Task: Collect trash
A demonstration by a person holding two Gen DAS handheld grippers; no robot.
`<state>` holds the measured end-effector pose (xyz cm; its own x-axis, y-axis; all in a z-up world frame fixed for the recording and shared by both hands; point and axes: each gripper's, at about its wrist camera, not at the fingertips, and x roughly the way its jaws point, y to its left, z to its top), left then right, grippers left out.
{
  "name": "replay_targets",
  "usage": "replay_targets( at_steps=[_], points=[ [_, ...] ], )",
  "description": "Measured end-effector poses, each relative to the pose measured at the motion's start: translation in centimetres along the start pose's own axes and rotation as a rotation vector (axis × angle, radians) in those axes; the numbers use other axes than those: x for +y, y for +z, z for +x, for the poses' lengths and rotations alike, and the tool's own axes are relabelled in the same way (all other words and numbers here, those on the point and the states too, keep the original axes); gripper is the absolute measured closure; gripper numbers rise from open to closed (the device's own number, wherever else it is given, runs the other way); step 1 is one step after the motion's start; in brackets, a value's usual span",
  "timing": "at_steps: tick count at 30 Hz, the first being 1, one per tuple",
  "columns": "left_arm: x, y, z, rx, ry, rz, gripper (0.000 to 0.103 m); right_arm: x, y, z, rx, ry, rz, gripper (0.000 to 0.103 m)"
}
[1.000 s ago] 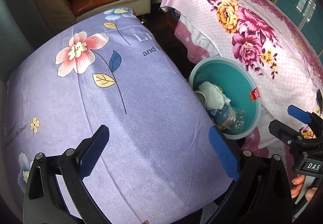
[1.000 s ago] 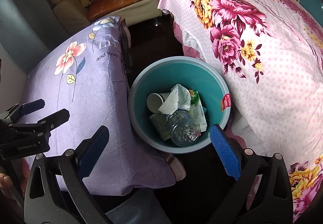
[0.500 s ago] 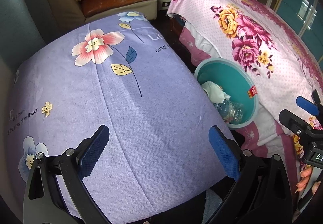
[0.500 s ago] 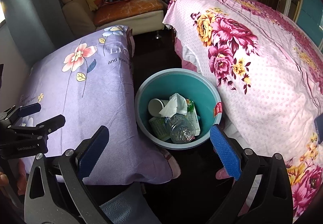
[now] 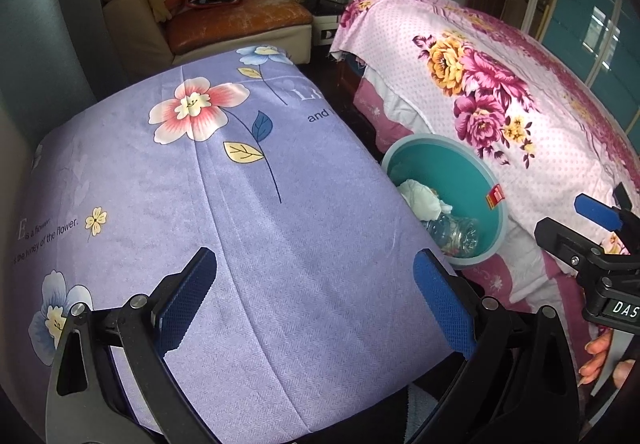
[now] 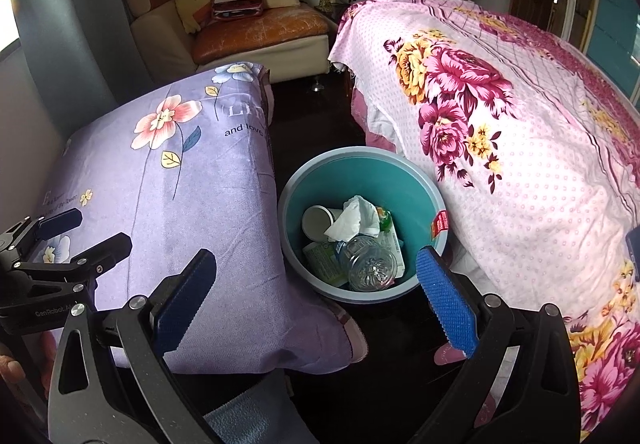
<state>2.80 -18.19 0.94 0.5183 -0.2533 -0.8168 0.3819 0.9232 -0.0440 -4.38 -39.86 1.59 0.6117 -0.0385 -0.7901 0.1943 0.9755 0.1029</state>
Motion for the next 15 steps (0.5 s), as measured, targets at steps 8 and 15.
replay_targets(
  at_steps=[8,15],
  points=[
    [0.5,-0.3,1.4,0.008,0.015,-0.025,0.004,-0.1,-0.5,1.7,0.021,-0.007,0.004,0.007],
    [0.9,-0.7,2.9,0.025,0.037,-0.026,0.004,-0.8,-1.0,3.5,0.055,-0.007,0.038,0.007]
  ],
)
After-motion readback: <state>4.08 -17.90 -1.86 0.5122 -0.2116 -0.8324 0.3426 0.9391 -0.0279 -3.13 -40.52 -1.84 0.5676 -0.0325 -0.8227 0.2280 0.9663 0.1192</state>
